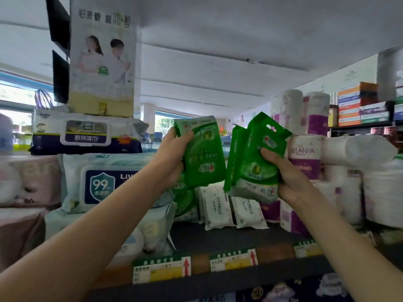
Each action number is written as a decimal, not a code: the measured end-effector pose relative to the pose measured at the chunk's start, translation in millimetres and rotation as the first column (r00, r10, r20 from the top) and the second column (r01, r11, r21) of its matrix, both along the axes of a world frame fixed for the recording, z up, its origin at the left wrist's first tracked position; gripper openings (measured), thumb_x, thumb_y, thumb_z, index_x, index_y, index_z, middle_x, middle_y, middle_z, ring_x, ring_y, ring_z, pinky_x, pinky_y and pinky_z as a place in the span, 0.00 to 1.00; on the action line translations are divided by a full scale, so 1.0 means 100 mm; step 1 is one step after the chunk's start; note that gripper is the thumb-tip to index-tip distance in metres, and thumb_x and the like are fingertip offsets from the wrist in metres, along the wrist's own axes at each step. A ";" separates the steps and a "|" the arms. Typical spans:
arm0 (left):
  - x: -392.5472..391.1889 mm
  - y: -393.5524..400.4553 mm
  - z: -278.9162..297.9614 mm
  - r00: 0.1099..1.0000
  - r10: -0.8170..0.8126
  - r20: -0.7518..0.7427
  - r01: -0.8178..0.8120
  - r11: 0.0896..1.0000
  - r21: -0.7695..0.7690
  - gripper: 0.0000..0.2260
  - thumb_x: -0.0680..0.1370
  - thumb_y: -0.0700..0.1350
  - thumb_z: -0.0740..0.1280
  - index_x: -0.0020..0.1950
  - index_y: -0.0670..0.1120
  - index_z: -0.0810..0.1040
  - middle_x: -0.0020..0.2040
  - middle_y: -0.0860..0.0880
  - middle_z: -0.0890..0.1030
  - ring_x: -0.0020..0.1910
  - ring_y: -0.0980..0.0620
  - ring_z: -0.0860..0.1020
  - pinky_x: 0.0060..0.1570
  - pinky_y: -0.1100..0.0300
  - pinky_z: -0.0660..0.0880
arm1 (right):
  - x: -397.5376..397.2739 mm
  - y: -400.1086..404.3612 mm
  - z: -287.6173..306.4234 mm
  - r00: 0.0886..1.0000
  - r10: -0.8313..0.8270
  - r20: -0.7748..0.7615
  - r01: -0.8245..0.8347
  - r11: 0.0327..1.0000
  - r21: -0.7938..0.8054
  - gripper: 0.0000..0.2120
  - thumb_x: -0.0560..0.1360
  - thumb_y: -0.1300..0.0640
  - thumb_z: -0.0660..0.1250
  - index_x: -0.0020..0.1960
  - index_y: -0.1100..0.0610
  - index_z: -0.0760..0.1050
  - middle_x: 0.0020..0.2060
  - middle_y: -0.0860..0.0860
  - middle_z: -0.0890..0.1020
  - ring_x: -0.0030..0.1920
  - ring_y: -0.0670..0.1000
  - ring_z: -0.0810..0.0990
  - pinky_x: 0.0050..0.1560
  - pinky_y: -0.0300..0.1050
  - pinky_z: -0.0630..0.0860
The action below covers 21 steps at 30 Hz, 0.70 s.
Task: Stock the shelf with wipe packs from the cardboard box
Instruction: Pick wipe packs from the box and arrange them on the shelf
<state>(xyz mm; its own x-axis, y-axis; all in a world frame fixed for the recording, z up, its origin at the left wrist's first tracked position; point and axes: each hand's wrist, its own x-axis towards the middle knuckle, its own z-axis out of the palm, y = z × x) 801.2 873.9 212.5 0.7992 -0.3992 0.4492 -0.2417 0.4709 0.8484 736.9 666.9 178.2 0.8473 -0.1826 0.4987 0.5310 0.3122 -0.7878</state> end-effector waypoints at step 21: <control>0.01 -0.04 -0.06 0.931 0.055 0.361 -0.245 0.828 0.505 0.09 0.74 0.40 0.67 0.51 0.42 0.71 0.51 0.45 0.79 0.49 0.51 0.79 0.50 0.61 0.77 | 0.29 0.13 0.08 0.990 0.076 0.121 -0.107 0.954 0.279 0.08 0.70 0.54 0.66 0.48 0.55 0.78 0.42 0.53 0.85 0.42 0.53 0.84 0.49 0.52 0.81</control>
